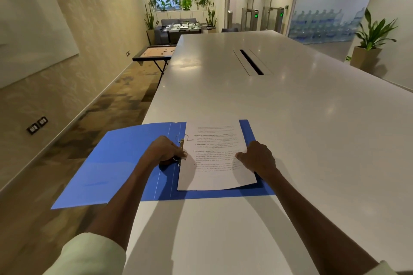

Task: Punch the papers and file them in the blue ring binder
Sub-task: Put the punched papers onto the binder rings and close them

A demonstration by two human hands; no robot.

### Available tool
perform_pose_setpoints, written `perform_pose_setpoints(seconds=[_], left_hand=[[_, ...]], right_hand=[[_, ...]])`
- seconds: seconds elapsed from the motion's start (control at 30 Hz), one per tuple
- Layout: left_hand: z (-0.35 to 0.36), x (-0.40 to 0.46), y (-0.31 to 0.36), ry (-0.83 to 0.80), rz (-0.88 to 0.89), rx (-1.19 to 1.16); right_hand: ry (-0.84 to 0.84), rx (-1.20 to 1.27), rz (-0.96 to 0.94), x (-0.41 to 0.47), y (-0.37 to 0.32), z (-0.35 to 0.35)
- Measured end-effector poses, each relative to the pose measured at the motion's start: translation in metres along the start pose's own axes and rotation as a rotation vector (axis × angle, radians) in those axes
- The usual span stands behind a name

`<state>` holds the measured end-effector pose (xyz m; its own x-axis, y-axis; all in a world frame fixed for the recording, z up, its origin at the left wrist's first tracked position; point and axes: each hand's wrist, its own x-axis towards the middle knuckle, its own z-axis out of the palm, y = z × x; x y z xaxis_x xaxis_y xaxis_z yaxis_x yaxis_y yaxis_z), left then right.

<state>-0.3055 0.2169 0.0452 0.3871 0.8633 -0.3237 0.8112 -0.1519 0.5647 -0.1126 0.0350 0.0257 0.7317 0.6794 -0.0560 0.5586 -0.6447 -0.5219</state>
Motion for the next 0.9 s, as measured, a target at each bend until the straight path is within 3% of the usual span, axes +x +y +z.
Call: perform_pose_setpoints(seconds=[0.13,0.2,0.3,0.43,0.7,0.9], left_hand=[[-0.004,-0.007,-0.003,-0.022,-0.060,-0.159],[-0.007,-0.012,-0.007,-0.028,-0.102,-0.273],[-0.008,-0.016,-0.016,-0.041,-0.156,-0.546],[0.007,-0.029,-0.029,0.033,-0.176,-0.824],[0.039,-0.037,-0.040,0.312,-0.042,-0.716],[0.042,-0.042,-0.033,0.361,-0.055,-0.722]], right_hand=[[0.222,-0.186,-0.150,-0.005,-0.004,0.000],[0.257,-0.152,-0.309,-0.003,-0.012,0.004],[0.077,0.043,-0.521,-0.005,-0.039,0.011],[-0.098,0.126,-0.635,-0.016,-0.072,0.030],[-0.178,0.099,-0.563,-0.023,-0.076,0.069],[-0.185,0.115,-0.586,-0.025,-0.066,0.078]])
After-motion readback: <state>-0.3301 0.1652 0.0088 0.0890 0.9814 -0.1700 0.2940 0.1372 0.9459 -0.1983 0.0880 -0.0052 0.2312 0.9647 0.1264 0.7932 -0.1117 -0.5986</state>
